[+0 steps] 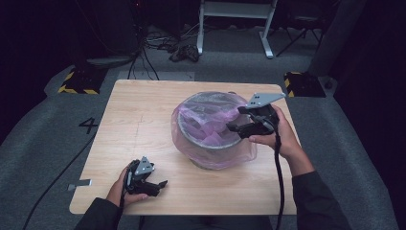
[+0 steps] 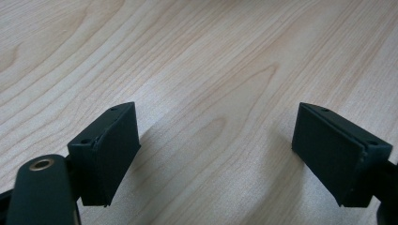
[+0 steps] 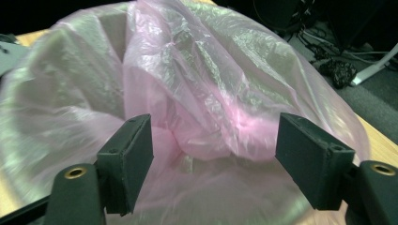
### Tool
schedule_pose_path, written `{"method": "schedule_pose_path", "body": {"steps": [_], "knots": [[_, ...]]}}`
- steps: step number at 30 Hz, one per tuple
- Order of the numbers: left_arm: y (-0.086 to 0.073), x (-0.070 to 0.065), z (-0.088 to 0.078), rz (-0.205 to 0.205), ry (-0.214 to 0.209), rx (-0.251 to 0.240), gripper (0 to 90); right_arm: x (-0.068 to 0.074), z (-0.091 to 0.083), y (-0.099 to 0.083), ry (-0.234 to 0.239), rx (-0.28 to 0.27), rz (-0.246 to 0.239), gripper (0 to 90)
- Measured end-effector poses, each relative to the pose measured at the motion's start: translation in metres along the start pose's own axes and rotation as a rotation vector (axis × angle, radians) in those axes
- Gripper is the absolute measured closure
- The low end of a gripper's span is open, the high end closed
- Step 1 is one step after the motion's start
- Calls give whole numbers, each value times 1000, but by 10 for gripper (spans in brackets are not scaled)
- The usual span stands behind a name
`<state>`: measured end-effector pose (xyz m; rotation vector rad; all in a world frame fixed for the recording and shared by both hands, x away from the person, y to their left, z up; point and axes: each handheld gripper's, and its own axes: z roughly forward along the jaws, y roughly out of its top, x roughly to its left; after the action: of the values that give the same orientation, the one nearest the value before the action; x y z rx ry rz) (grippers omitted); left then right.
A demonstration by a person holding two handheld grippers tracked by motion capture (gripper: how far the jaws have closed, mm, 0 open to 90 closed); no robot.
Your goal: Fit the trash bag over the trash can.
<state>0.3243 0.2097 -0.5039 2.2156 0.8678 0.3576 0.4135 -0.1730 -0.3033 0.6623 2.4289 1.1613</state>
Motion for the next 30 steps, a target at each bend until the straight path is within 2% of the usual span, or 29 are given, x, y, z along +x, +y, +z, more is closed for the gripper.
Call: {"method": "schedule_pose_path", "body": {"steps": [7,13,23,30], "knots": [[0,0,0,-1,0,0,150,0,-25,-17,-19,-36,5,246],[0,0,0,-1,0,0,150,2,-40,-28,-25,-52,11,236],[0,0,0,-3,0,0,150,13,-54,-42,-40,-31,-27,232],[0,0,0,-3,1,0,150,17,-57,-52,-49,3,-47,232]]}}
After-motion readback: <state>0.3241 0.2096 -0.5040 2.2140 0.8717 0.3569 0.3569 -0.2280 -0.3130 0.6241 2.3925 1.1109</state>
